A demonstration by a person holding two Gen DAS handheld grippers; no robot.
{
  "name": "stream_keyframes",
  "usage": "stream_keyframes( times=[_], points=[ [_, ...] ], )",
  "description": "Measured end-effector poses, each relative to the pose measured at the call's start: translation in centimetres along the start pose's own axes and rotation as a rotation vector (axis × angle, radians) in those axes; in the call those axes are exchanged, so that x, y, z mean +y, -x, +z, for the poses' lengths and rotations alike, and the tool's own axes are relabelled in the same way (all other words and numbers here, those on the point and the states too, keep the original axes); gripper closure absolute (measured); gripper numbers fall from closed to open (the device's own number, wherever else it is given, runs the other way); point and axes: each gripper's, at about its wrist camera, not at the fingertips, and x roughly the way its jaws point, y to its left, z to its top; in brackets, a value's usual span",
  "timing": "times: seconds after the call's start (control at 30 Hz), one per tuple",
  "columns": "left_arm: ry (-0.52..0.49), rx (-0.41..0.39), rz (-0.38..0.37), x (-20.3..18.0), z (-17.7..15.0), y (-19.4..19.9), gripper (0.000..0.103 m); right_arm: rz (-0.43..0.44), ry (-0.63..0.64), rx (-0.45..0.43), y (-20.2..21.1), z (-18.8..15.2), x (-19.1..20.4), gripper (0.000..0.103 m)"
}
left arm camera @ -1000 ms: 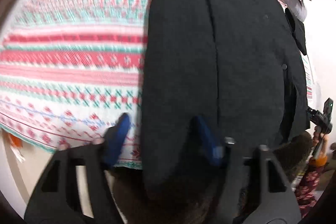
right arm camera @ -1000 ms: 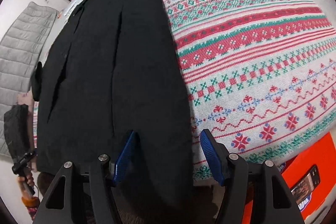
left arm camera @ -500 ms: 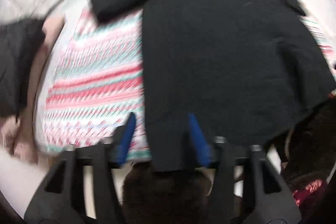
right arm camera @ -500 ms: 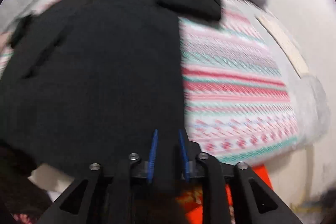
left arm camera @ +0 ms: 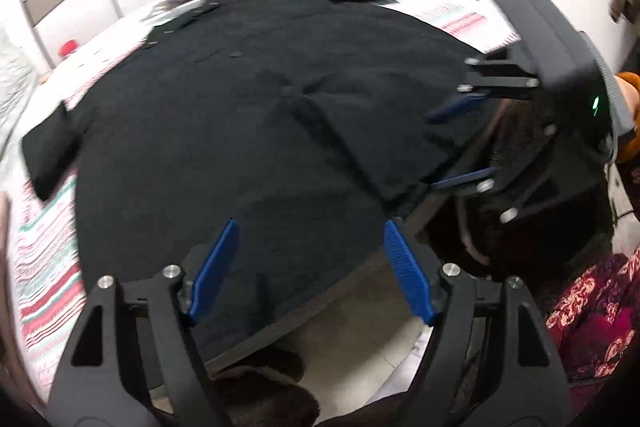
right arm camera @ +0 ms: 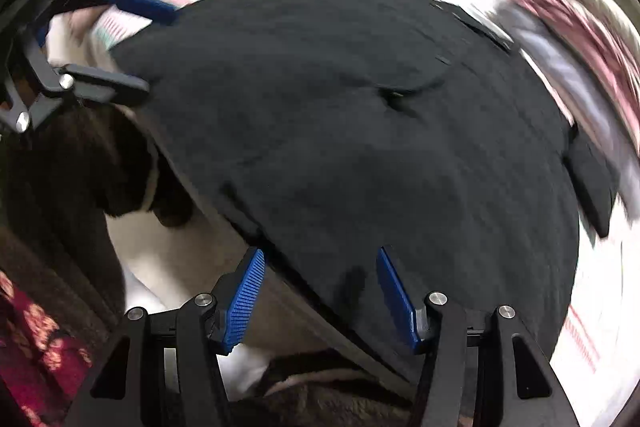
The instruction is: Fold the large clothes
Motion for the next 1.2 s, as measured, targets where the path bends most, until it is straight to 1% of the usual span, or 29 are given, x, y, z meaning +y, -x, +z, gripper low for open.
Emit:
stream_keyframes(
  times=[0.07,0.13,0.17,0.2,0.23,0.27,0.33,0.43,0.47,0.5,0.53,0.57,0.6,0.63,0.7,0.73,0.77,0.87,0.9,0.93,0.97,1.03,1.07,1.1,1.13,1.17,1.2],
  points=[
    [-0.005,0.007,-0.037,-1.0,0.2,-0.7,0.027,-0.037,0.033,-0.018,-0.5,0.0,1.0,0.044],
    [-0.007,0.017,-0.063,-1.2,0.3,-1.8,0.027,-0.081,0.035,-0.021,-0.9,0.0,1.3,0.046],
    [-0.01,0.025,-0.074,-1.5,0.4,-2.2,0.027,-0.1,0.014,-0.031,-0.9,0.0,1.0,0.055],
    [-0.013,0.035,-0.086,-1.7,0.5,-2.6,0.027,-0.094,-0.013,-0.041,-1.6,0.0,-0.6,0.061],
    [-0.017,0.047,-0.099,-2.0,0.5,-3.0,0.027,-0.075,-0.04,-0.047,-1.6,0.0,-1.0,0.07],
    [-0.022,0.063,-0.114,-2.1,0.6,-3.6,0.027,-0.037,-0.105,-0.069,-0.9,0.1,-2.0,0.077],
    [-0.025,0.088,-0.128,-2.6,1.0,-4.6,0.027,-0.011,-0.179,-0.099,0.3,0.5,-3.5,0.084],
    [-0.037,0.102,-0.123,-3.5,1.5,-5.8,0.029,0.013,-0.262,-0.147,1.6,0.6,-5.0,0.087],
    [-0.037,0.098,-0.114,-3.8,1.7,-6.2,0.036,0.027,-0.28,-0.154,1.8,0.6,-5.3,0.088],
    [-0.029,0.098,-0.107,-3.7,1.9,-6.5,0.055,0.035,-0.288,-0.159,1.6,0.6,-6.1,0.088],
    [-0.014,0.1,-0.113,-3.5,2.0,-6.6,0.066,0.047,-0.3,-0.169,1.8,0.5,-6.2,0.09],
    [0.02,0.088,-0.122,-3.3,1.7,-5.9,0.087,0.054,-0.304,-0.173,1.7,0.5,-6.7,0.092],
    [0.049,0.067,-0.121,-2.9,1.8,-5.5,0.092,0.066,-0.307,-0.18,1.8,0.4,-6.7,0.093],
    [0.091,0.03,-0.136,-2.2,1.9,-4.6,0.093,0.078,-0.308,-0.185,1.4,-0.3,-7.2,0.094],
    [0.162,-0.032,-0.156,-1.0,2.0,-2.7,0.095,0.139,-0.301,-0.177,1.5,-0.3,-7.1,0.096],
    [0.197,-0.068,-0.17,-0.4,2.1,-1.7,0.095,0.157,-0.297,-0.174,1.0,-0.3,-7.7,0.096],
    [0.224,-0.109,-0.181,0.2,2.2,-0.6,0.095,0.185,-0.28,-0.169,1.0,-0.2,-7.3,0.097],
    [0.281,-0.208,-0.212,1.4,2.7,2.3,0.096,0.244,-0.248,-0.141,0.3,0.1,-6.2,0.097],
    [0.279,-0.218,-0.229,1.5,2.9,2.8,0.096,0.276,-0.237,-0.113,-0.4,0.3,-5.7,0.097],
    [0.266,-0.216,-0.246,1.2,3.1,3.0,0.096,0.3,-0.227,-0.074,-1.2,0.3,-5.3,0.097],
    [0.235,-0.193,-0.267,0.5,3.4,2.9,0.095,0.312,-0.219,-0.041,-1.9,0.3,-5.0,0.096],
    [0.153,-0.1,-0.31,-1.1,3.6,1.6,0.09,0.333,-0.219,0.002,-2.9,0.1,-4.9,0.093],
    [0.125,-0.061,-0.333,-1.7,3.5,1.1,0.082,0.376,-0.249,0.014,-3.1,-0.2,-5.5,0.092],
    [0.099,-0.022,-0.367,-2.3,3.3,0.6,0.081,0.401,-0.277,0.011,-2.9,-0.5,-6.2,0.092],
    [0.084,-0.003,-0.394,-2.7,3.1,0.4,0.081,0.422,-0.301,0.004,-2.7,-0.8,-6.8,0.091],
    [0.076,-0.01,-0.431,-2.9,2.9,0.6,0.079,0.457,-0.346,-0.011,-2.1,-1.4,-8.1,0.09],
    [0.076,-0.023,-0.452,-2.9,2.9,0.8,0.073,0.465,-0.376,-0.023,-1.7,-1.7,-9.1,0.089]
  ],
)
